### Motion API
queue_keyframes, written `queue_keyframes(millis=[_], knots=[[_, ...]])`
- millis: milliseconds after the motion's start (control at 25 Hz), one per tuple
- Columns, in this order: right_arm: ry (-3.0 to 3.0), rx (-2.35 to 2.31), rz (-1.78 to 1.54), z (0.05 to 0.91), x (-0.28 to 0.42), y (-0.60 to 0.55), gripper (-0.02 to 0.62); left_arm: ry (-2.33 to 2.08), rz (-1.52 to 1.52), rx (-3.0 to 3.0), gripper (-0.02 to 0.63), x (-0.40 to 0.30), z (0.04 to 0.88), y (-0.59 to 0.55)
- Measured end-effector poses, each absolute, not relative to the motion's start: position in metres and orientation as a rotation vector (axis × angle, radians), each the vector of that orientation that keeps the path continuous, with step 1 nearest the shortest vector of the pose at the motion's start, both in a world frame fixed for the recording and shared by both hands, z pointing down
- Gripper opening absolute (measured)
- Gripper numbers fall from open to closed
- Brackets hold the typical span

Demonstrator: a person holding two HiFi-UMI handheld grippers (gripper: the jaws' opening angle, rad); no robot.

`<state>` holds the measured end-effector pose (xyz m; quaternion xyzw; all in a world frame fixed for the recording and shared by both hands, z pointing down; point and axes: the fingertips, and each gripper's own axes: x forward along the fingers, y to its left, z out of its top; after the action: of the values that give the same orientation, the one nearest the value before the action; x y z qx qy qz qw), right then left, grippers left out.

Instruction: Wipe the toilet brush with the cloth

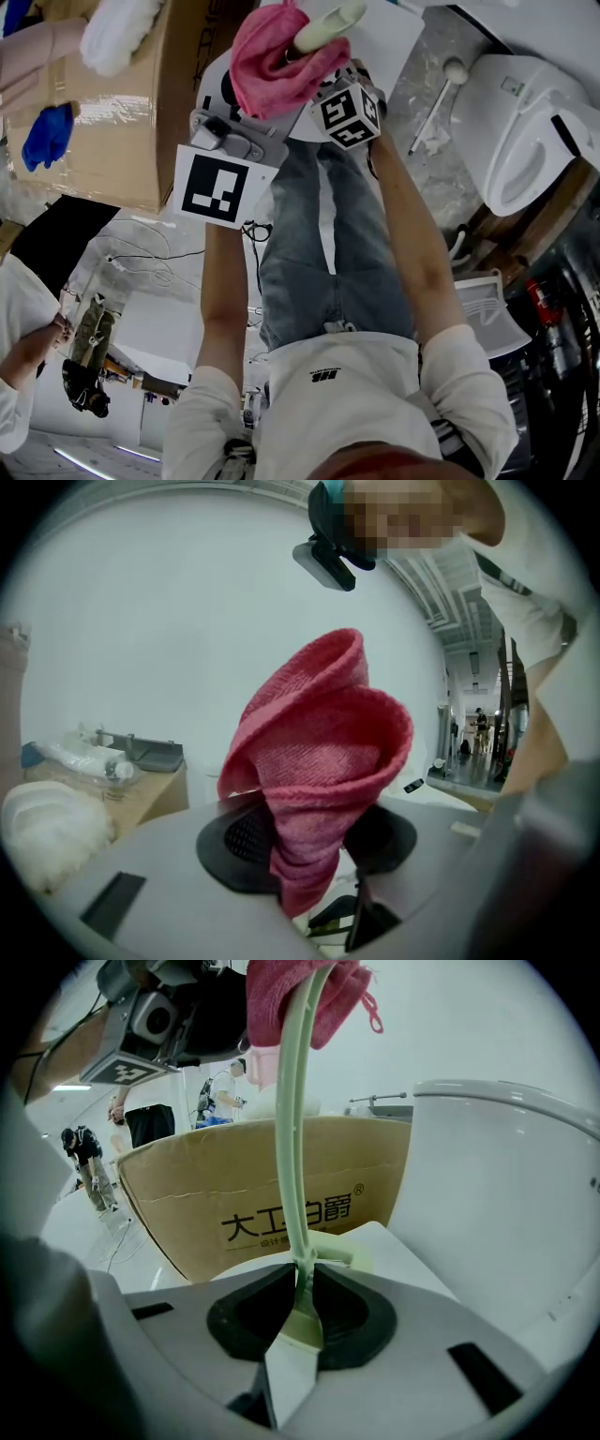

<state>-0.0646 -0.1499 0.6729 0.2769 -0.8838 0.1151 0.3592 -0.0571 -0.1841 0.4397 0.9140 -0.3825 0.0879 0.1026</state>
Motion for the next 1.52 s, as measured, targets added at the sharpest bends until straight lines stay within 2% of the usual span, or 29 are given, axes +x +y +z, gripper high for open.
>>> queue_keyframes(millis=[320,600,1040,1520], knots=[[-2.295,0.742,0.375,0.667,-0.064,-0.149,0.066,-1.203,0.197,2.667,0.166,-0.079,0.417,-0.174],[-2.368,0.856,0.433,0.620,-0.052,-0.150,0.066,-1.268,0.194,2.604,0.164,-0.096,0.403,-0.166],[-2.483,0.990,0.390,0.489,-0.021,-0.143,0.060,-1.348,0.253,2.493,0.164,-0.108,0.364,-0.141],[-2.670,1.032,0.160,0.304,-0.005,-0.131,-0.003,-1.427,0.224,2.498,0.164,-0.094,0.279,-0.123]])
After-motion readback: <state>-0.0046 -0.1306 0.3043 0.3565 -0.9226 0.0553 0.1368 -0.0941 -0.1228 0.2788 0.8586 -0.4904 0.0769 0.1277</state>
